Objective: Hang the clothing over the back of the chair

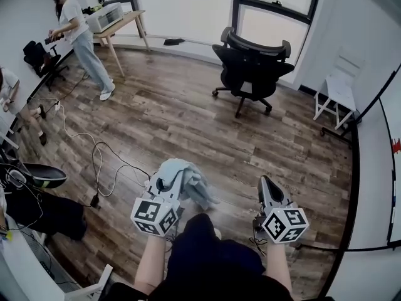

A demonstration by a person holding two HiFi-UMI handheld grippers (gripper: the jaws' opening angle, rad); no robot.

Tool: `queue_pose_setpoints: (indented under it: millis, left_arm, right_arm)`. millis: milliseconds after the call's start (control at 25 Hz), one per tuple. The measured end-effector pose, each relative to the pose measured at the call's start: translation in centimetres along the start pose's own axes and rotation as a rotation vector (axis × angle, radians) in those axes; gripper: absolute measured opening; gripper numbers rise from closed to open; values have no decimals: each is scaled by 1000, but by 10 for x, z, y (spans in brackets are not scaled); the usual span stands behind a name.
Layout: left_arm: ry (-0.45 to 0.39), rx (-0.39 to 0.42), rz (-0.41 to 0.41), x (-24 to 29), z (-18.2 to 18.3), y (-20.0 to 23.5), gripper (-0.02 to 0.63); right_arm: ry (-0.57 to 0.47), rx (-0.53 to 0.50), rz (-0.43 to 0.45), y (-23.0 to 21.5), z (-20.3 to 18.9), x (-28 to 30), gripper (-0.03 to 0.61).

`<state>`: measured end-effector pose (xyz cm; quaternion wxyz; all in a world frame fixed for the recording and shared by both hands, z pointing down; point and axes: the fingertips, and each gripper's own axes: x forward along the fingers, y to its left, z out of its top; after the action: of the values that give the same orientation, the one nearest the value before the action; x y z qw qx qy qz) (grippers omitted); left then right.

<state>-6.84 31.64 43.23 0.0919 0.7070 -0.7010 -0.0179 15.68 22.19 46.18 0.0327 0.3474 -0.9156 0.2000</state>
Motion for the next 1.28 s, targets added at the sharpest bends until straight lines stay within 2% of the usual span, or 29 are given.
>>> queue_pose_setpoints:
  millis: [200,440,960,1280]
  left_arm:
    - [6,-19,-7,2,-3,-3,18]
    - [28,-16,-6,32,-6,5,18]
    - [38,-27,-29,141,24,50,18]
    - [37,-6,-76,212,48,82,18]
  right_arm:
    - [18,11,7,-2,-4,6,2]
    - [27,19,-4,-17,0,26,2]
    - [31,17,-16,-50,54,129,2]
    - [11,20,-52,-70,86,191,2]
